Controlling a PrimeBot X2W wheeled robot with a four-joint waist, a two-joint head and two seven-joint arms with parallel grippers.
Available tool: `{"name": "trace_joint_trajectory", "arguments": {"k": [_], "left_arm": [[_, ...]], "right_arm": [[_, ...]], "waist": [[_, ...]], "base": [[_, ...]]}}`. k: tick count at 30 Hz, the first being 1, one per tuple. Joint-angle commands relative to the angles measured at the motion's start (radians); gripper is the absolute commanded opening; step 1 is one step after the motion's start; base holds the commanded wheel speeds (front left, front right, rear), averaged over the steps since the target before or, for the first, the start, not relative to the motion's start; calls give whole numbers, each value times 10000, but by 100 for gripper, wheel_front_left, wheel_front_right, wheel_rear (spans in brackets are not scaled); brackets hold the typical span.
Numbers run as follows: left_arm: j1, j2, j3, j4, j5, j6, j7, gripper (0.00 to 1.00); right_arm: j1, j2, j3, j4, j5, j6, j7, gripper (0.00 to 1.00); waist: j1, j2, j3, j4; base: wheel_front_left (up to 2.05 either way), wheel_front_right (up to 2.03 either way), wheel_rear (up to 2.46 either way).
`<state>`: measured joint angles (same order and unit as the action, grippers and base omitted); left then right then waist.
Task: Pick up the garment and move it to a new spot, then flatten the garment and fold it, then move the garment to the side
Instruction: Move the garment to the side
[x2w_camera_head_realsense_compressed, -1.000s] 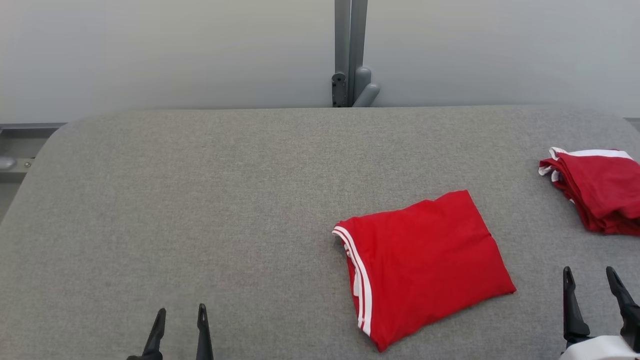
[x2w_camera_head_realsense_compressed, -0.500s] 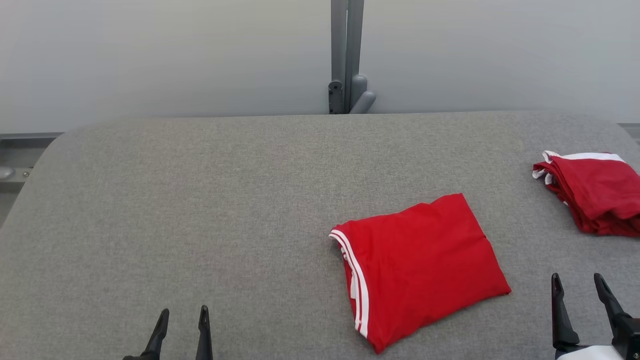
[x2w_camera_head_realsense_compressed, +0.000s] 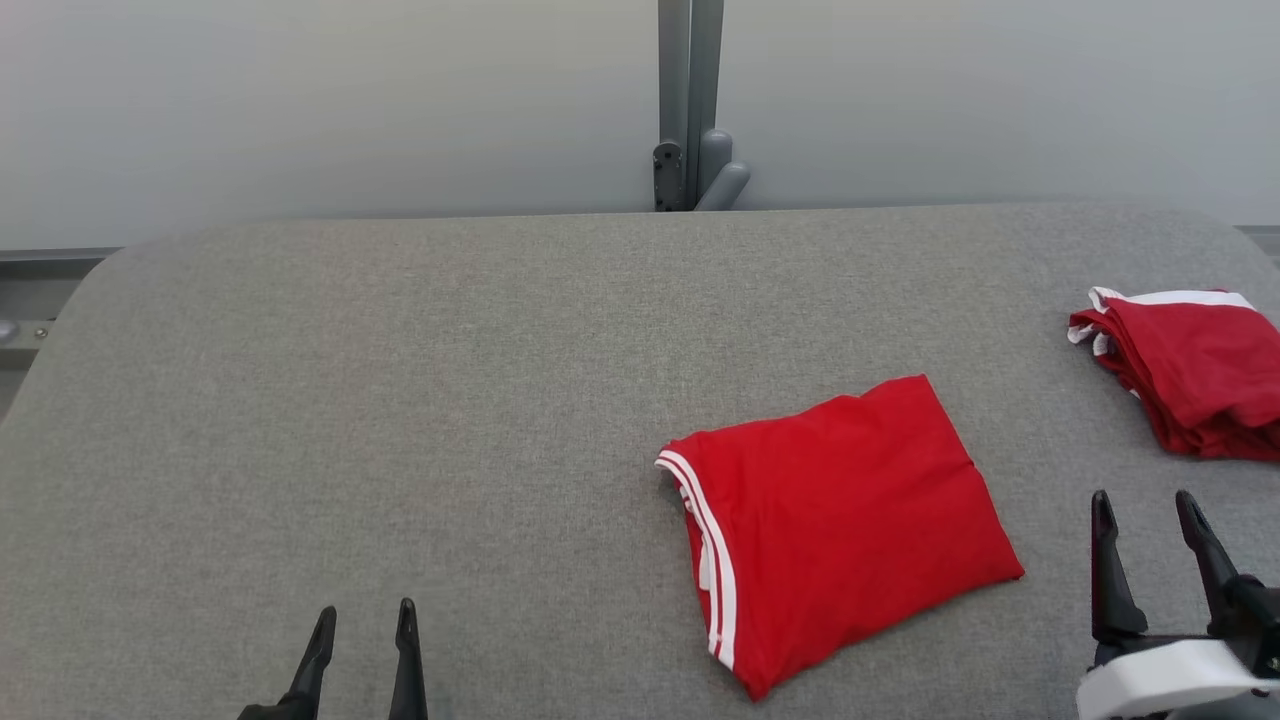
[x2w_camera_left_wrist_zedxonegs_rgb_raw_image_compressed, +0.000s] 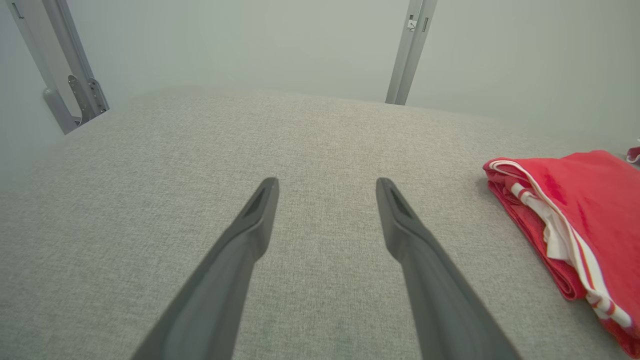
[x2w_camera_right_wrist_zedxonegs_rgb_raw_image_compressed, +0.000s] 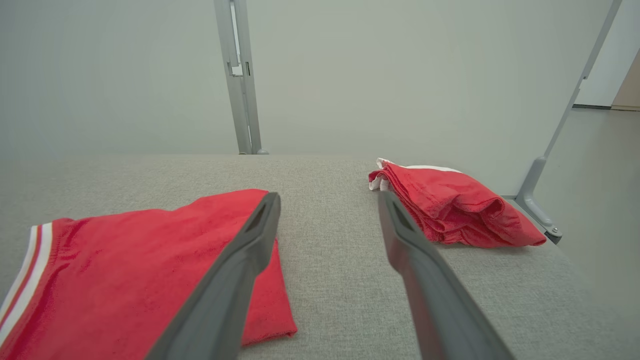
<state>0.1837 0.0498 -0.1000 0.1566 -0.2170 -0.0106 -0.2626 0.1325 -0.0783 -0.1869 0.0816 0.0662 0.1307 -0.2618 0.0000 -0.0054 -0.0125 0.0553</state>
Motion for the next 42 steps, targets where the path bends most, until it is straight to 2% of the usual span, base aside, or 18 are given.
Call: {"name": "trace_joint_trajectory", "arguments": {"k": [1, 4, 7, 10, 14, 18, 26, 27, 28, 35, 42], "left_arm": [[-112, 18, -32, -73, -94, 42, -25, 100], [-105, 19, -95, -110, -131, 115, -25, 100], [-263, 19, -119, -173, -123, 154, -25, 100], [-480, 19, -161, -181, 75, 84, -25, 100], [-797, 19, -179, -62, 280, -57, -25, 100], [-1024, 19, -192, -34, 363, -94, -25, 100], [-1138, 19, -378, 13, 649, -124, -25, 100], [-1100, 19, -390, 13, 613, -107, -25, 100], [-1063, 19, -395, 4, 584, -87, -25, 100], [-903, 19, -342, -124, 568, 12, -25, 100], [-1046, 19, -431, -91, 700, -97, -25, 100]], "right_arm": [[-265, -120, 157, 37, 259, -2, -41, 100], [-798, -728, 972, 823, 729, -6, -21, 100], [-1994, -1475, 1912, 1511, 1095, -3, 736, 100], [-3063, -2116, 2737, 2217, 1354, -5, 1984, 100], [-4489, -2481, 3837, 3283, 2132, -12, 3835, 100], [-5115, -2442, 4610, 4045, 2887, -6, 4699, 100], [-6223, -2620, 5837, 5790, 4123, -6, 5070, 100], [-6300, -2598, 5957, 5938, 4359, -6, 5132, 39], [-6382, -2582, 6117, 5983, 4599, -6, 5146, 0], [-7296, -3106, 6786, 5686, 5986, -5, 5098, 0], [-8578, -4250, 6697, 5313, 6465, -5, 5661, 0]], "waist": [[0, 54, 104, -58], [0, 54, 259, -156], [0, 54, 603, -293], [0, 54, 993, -389], [0, 54, 1285, -388], [0, 54, 1385, -272], [0, 54, 1393, 11], [0, 54, 1383, 21], [0, 54, 1376, 22], [0, 54, 1404, -382], [0, 54, 1301, -936]], "base": [[0, 0, 0], [0, 0, 0], [0, 0, 0], [0, 0, 0], [0, 0, 0], [0, 0, 0], [0, 0, 0], [0, 0, 0], [0, 0, 0], [0, 0, 0], [0, 0, 0]]}}
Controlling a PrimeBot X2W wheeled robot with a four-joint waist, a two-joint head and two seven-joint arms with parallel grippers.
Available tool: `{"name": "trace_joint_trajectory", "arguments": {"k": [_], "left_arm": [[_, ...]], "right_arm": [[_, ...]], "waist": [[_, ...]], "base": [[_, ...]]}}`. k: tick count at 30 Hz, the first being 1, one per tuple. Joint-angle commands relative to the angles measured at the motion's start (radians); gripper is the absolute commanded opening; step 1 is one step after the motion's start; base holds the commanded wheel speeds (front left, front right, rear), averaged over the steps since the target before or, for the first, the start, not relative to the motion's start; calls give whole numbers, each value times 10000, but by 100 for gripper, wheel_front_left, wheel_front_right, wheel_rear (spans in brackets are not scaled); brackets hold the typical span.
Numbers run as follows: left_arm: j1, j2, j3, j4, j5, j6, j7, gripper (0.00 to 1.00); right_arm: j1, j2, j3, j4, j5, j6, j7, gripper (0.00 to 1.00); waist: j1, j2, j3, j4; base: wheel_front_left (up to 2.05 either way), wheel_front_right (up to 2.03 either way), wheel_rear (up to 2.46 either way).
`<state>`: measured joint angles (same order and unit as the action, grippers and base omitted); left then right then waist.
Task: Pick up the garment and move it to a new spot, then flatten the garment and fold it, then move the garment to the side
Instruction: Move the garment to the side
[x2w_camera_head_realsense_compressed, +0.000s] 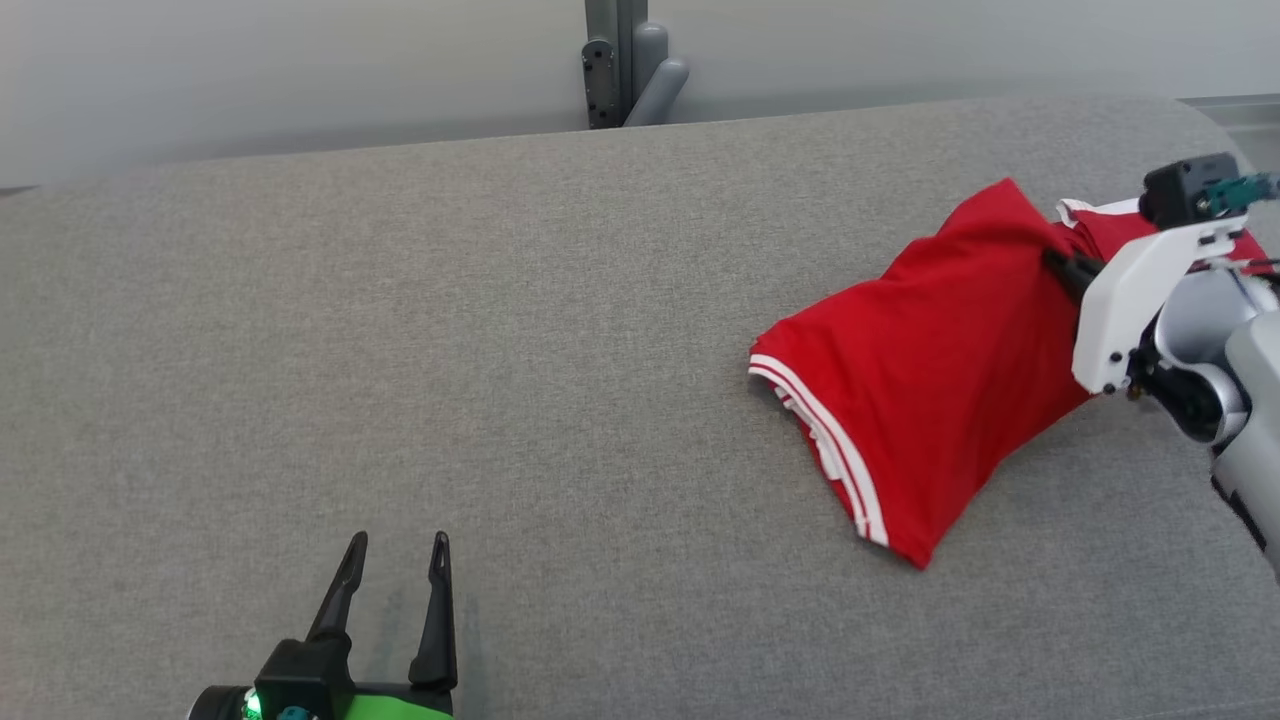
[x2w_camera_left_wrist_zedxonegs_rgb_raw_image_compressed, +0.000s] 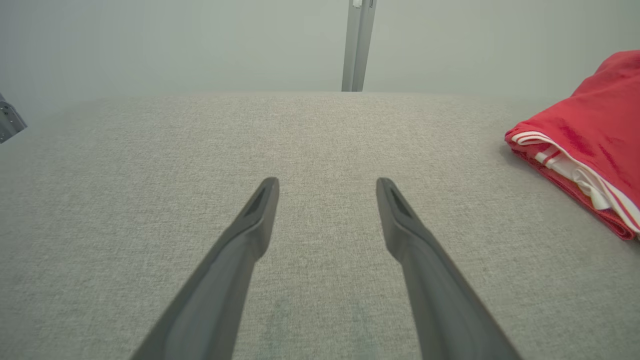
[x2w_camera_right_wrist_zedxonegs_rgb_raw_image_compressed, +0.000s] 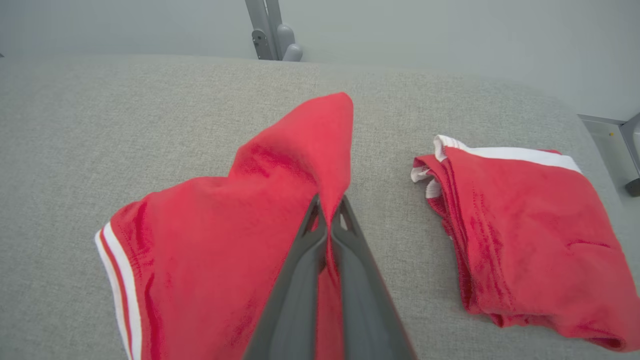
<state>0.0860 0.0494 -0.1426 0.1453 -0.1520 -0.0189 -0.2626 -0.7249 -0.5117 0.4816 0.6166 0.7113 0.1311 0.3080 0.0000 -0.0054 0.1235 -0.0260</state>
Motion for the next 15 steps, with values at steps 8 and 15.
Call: {"name": "trace_joint_trajectory", "arguments": {"k": [8, 15], "left_arm": [[153, 24, -291, 82, -35, -6, -25, 100], [412, 24, -495, 112, -69, -29, -25, 100]], "right_arm": [[-1076, -653, -98, -80, -5, -10, 772, 0], [-1412, -847, -361, 339, -205, -10, 741, 0]], "waist": [[0, 54, -433, -379], [0, 54, -557, -251]], "base": [[0, 0, 0], [0, 0, 0]]}}
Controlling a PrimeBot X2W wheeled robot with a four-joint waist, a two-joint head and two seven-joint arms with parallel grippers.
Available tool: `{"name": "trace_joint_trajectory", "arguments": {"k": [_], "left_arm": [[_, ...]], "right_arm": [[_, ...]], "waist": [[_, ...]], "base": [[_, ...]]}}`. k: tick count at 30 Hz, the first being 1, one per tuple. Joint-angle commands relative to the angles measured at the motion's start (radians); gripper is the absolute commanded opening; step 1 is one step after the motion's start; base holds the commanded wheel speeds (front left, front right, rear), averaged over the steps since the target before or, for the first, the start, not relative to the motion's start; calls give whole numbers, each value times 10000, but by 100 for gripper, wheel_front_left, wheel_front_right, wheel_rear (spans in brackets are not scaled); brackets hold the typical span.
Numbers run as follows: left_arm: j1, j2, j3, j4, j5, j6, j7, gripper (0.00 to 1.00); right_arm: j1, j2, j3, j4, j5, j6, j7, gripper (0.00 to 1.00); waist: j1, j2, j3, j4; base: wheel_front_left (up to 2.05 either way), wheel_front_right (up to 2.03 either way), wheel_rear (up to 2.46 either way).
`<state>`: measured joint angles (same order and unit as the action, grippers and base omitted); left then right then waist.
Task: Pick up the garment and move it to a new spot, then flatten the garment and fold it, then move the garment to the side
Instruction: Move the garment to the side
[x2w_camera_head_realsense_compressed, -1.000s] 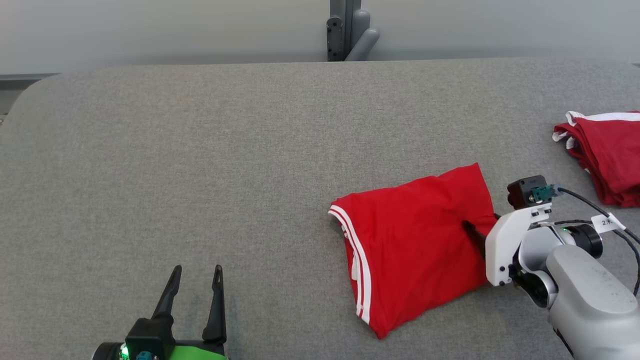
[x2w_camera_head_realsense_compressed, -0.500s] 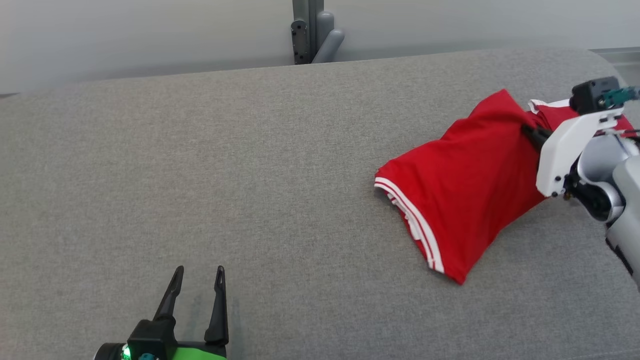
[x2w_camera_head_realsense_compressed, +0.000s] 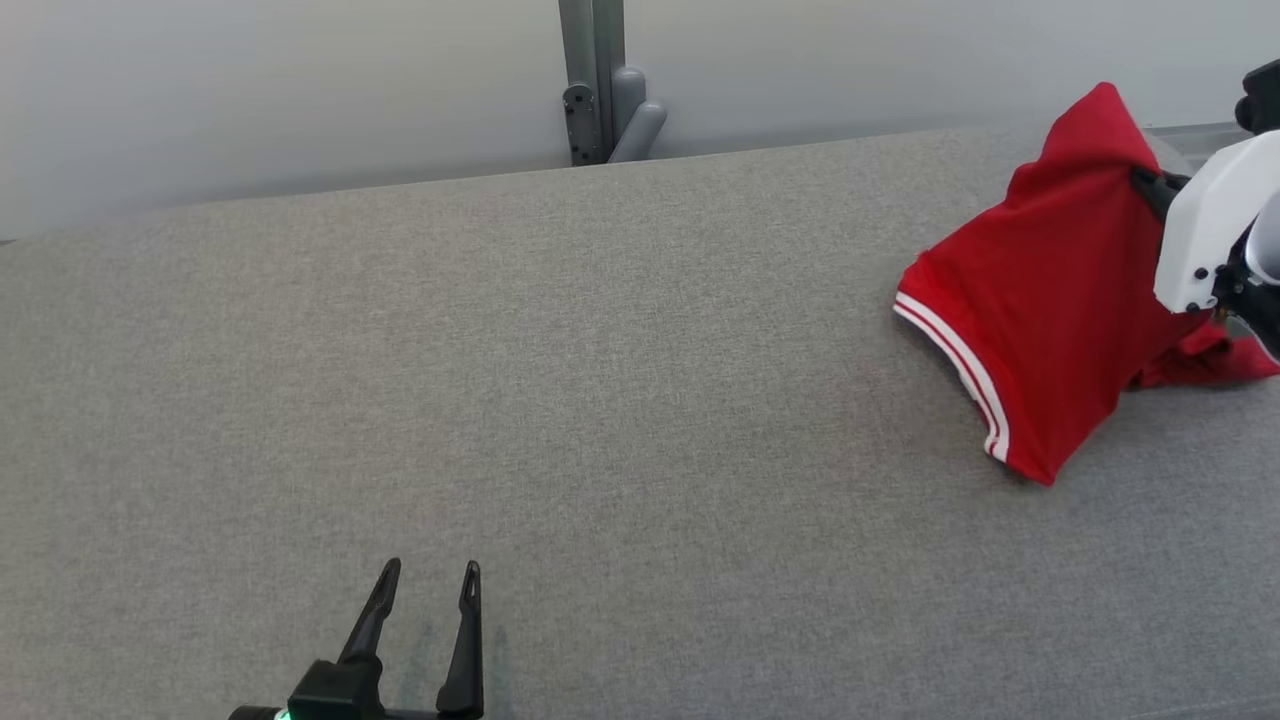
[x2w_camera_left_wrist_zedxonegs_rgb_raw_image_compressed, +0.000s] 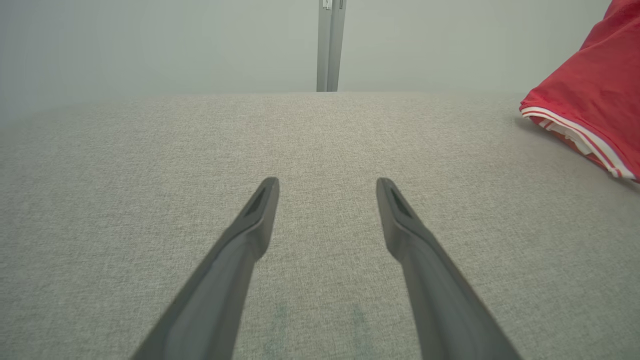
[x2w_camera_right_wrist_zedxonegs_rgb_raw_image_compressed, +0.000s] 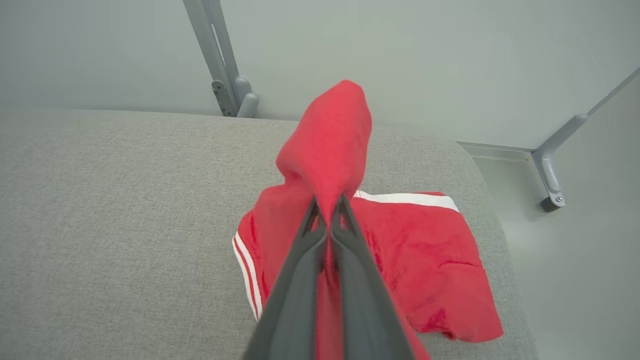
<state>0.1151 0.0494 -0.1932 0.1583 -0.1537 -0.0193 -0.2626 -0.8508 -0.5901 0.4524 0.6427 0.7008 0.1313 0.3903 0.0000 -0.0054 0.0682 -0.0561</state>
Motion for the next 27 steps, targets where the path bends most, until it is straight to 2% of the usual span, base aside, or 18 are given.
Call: {"name": "trace_joint_trajectory", "arguments": {"k": [1, 10, 16, 23, 24, 25, 26, 27], "left_arm": [[122, 24, 11, -19, -52, -25, -25, 100], [-108, 24, 50, -43, 18, -76, -25, 100], [-242, 24, 104, -49, -5, -56, -25, 100], [-334, 24, 167, 6, 78, -139, -25, 100], [-355, 24, 187, 10, 96, -161, -25, 100], [-364, 24, 193, 33, 130, -180, -25, 100], [-379, 23, 210, 46, 148, -205, -25, 100], [-383, 24, 262, 70, 60, -204, -25, 100]], "right_arm": [[-152, -62, -70, 78, -100, -12, -82, 0], [-772, -42, -819, 1159, -833, -12, -894, 0], [-1138, -185, -1250, 1716, -1072, -12, -974, 0], [-942, -417, -1988, 2742, -1338, -12, -1380, 0], [-917, -469, -2124, 2918, -1458, -12, -1589, 11], [-913, -507, -2286, 3122, -1583, -12, -1844, 36], [-908, -484, -2429, 3346, -1729, -12, -2062, 100], [-926, -417, -2577, 3580, -1877, -12, -2270, 100]], "waist": [[0, 54, -4, 49], [0, 54, 331, 304], [0, 54, 586, 358], [0, 54, 817, 360], [0, 54, 853, 359], [0, 54, 886, 353], [0, 54, 926, 341], [0, 54, 961, 323]], "base": [[0, 0, 0], [0, 0, 0], [0, 0, 0], [0, 0, 0], [0, 0, 0], [0, 0, 0], [0, 0, 0], [0, 0, 0]]}}
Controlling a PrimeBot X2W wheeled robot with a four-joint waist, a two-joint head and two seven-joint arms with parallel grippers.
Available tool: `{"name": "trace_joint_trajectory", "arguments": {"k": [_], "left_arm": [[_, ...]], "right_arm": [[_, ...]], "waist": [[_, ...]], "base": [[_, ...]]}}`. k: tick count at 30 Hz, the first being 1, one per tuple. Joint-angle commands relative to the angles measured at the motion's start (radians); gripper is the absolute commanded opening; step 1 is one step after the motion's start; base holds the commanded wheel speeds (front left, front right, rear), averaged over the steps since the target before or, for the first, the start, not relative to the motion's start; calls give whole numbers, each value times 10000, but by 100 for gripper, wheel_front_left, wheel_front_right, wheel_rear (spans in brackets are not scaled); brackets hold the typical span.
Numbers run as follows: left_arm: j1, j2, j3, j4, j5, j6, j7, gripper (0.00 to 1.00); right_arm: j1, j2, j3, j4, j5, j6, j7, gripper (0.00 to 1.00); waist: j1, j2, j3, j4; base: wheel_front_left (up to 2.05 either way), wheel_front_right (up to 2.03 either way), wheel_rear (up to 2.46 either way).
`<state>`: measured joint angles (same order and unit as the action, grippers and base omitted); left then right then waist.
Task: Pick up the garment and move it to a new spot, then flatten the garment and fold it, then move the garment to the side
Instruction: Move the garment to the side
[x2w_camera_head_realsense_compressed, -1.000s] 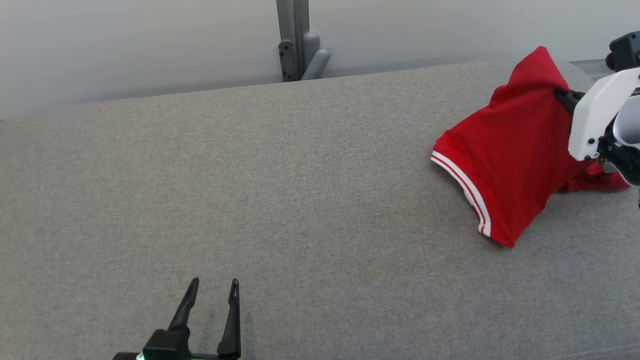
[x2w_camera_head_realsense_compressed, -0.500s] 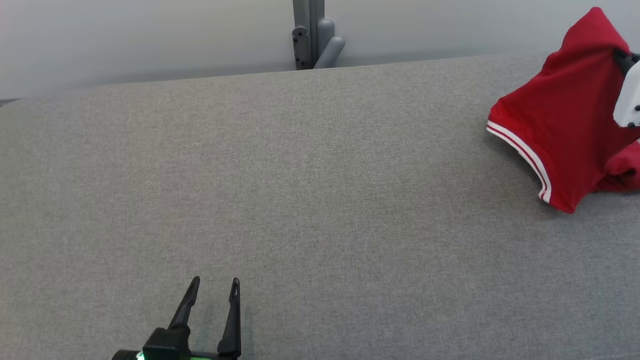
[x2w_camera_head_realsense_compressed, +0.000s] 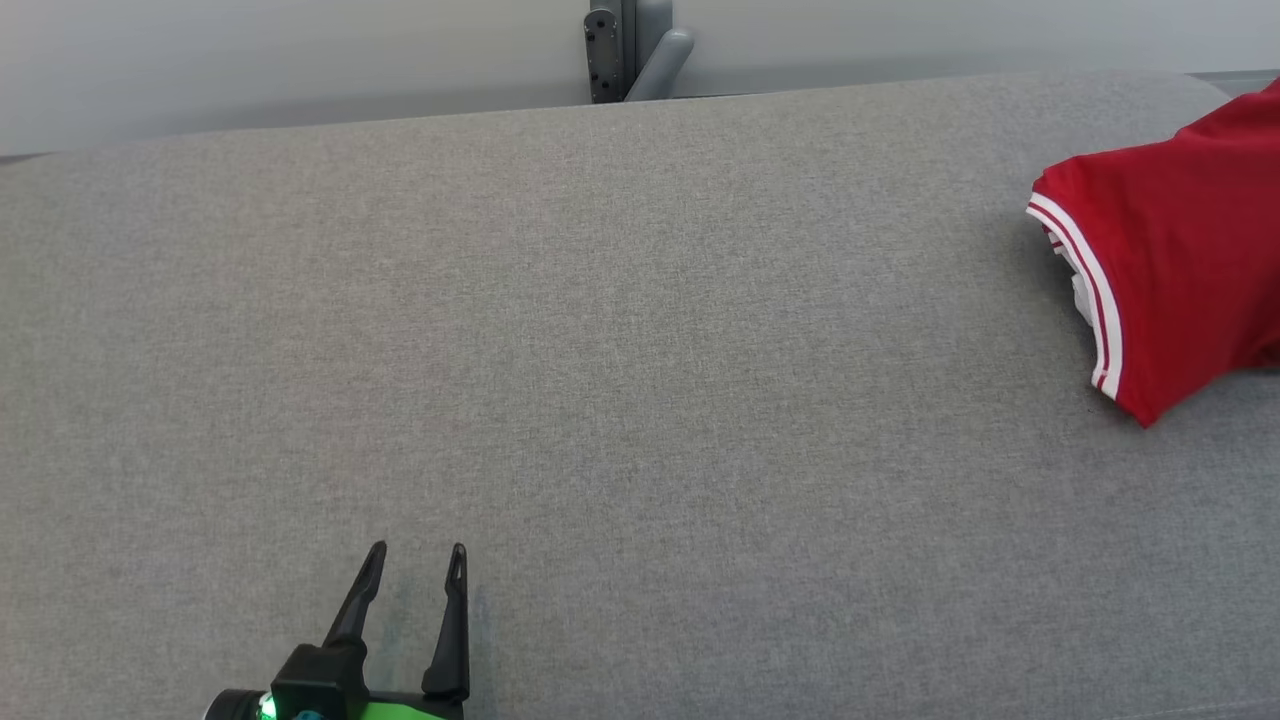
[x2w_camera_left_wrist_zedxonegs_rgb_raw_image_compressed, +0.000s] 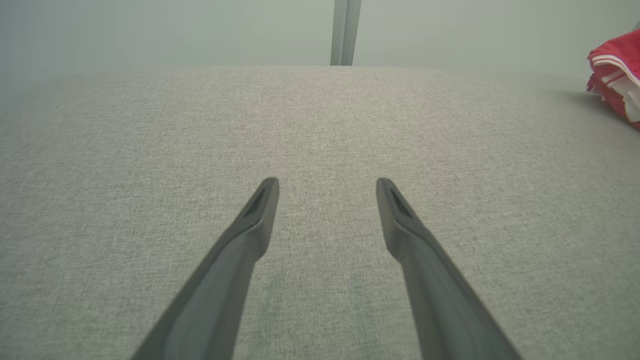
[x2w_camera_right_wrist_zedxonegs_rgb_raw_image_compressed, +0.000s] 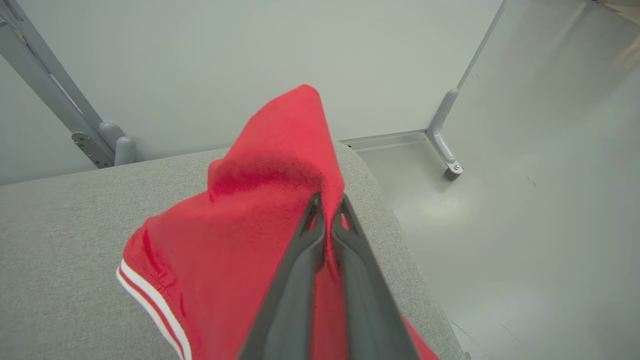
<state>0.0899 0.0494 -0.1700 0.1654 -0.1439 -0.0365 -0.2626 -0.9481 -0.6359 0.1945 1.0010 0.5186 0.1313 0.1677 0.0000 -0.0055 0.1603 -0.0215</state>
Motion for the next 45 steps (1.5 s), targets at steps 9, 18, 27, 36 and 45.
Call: {"name": "trace_joint_trajectory", "arguments": {"k": [9, 18, 27, 36, 45], "left_arm": [[-444, 26, 260, -294, -16, -115, -24, 100], [-110, 27, 571, -422, -238, 186, -24, 100], [267, 26, 966, -263, -415, 180, -24, 100], [447, 24, 1265, -87, -402, -13, -24, 100], [115, 24, 1472, 332, -619, -254, -24, 100]], "right_arm": [[-25, 418, -436, 733, -1305, -12, -2321, 100], [1019, 696, -542, 160, -1587, -12, -4063, 100], [4413, 1421, -1698, -2900, -1885, -12, -4330, 100], [8235, 3842, -3147, -6540, -3158, -12, -4331, 100], [9720, 5402, -3691, -7990, -4407, -12, -4331, 100]], "waist": [[0, 55, 119, -172], [0, 55, -324, -252], [0, 55, -1138, -99], [0, 55, -1499, -153], [0, 55, -1558, -12]], "base": [[0, 0, 0], [0, 0, 0], [0, 0, 0], [0, 0, 0], [0, 0, 0]]}}
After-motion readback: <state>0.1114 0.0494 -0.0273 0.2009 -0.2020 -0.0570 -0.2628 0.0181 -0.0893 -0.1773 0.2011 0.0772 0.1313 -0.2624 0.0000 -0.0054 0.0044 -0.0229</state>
